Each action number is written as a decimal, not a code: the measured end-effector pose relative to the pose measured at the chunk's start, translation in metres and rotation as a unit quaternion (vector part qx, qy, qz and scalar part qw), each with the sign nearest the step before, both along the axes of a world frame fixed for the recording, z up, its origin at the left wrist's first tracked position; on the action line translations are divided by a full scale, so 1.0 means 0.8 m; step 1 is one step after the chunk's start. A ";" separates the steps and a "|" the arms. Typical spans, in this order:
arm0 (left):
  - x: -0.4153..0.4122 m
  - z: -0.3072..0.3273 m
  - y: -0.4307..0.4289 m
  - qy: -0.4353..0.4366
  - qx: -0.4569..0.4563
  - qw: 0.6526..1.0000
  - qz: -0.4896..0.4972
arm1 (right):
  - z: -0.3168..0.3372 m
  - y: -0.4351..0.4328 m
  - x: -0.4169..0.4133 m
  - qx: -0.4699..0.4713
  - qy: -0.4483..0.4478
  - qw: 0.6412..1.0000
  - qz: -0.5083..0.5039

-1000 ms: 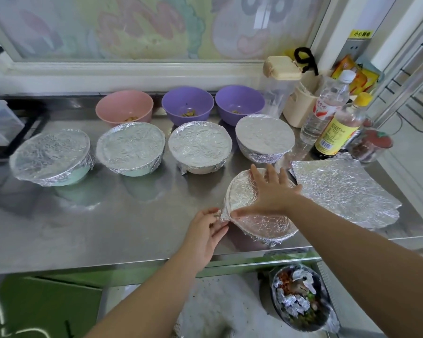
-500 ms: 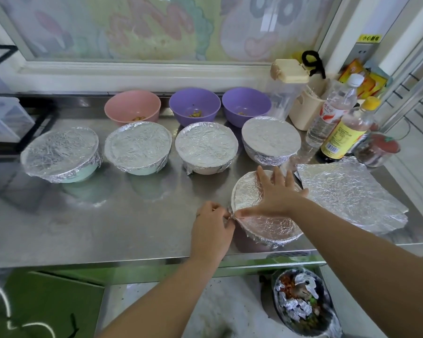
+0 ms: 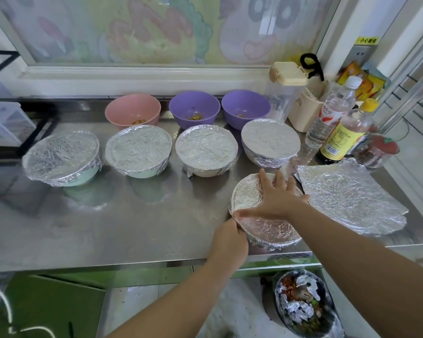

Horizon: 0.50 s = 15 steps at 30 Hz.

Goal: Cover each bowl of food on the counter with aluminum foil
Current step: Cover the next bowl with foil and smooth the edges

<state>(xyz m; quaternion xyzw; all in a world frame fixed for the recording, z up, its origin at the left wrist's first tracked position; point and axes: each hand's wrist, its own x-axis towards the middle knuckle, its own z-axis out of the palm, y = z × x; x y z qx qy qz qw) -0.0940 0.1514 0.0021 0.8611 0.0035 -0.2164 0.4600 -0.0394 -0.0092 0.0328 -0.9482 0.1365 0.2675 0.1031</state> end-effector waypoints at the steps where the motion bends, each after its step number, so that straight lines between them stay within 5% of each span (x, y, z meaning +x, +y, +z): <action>1: -0.001 0.000 -0.002 0.012 -0.016 1.000 0.005 | 0.001 0.001 -0.001 0.001 -0.001 1.000 -0.007; 9: 0.025 0.000 0.002 0.068 -0.084 0.994 0.032 | -0.002 0.000 -0.002 0.046 -0.010 0.994 -0.103; 15: 0.041 0.003 -0.010 0.165 -0.195 0.958 0.132 | -0.004 -0.053 -0.004 0.049 -0.073 0.986 -0.141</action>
